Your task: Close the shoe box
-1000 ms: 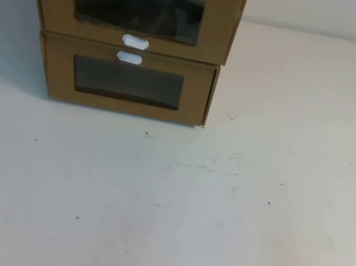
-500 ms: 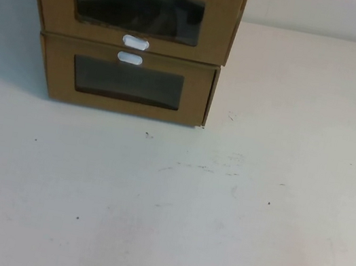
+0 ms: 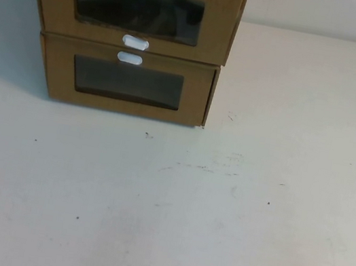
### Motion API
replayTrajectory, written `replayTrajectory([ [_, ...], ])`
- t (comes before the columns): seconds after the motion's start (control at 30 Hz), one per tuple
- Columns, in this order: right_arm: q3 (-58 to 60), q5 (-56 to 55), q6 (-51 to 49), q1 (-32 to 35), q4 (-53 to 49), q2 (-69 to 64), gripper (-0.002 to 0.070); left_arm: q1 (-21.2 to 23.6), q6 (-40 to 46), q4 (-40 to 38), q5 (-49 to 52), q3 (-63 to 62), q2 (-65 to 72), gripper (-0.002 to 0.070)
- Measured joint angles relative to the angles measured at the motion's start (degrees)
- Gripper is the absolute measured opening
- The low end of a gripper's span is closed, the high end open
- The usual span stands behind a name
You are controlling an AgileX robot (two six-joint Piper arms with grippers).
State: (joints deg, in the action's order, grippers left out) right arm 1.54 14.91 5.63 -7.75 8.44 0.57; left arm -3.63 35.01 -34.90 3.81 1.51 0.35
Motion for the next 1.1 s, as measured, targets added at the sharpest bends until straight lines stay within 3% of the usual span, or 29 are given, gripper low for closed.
replayTrajectory([
  [0.2,0.0,5.0,0.1,0.0,0.0,0.0,-0.0011,0.0,0.0,0.0,0.0,0.0,0.0,-0.0002],
  [0.97,0.0,5.0,0.1,0.0,0.2,0.2,-0.0011,0.0,0.0,0.0,0.0,0.0,0.0,-0.0002],
  [1.1,0.0,5.0,0.1,0.0,0.2,0.2,-0.0011,0.0,-1.8,8.0,1.2,0.0,0.0,-0.0002],
])
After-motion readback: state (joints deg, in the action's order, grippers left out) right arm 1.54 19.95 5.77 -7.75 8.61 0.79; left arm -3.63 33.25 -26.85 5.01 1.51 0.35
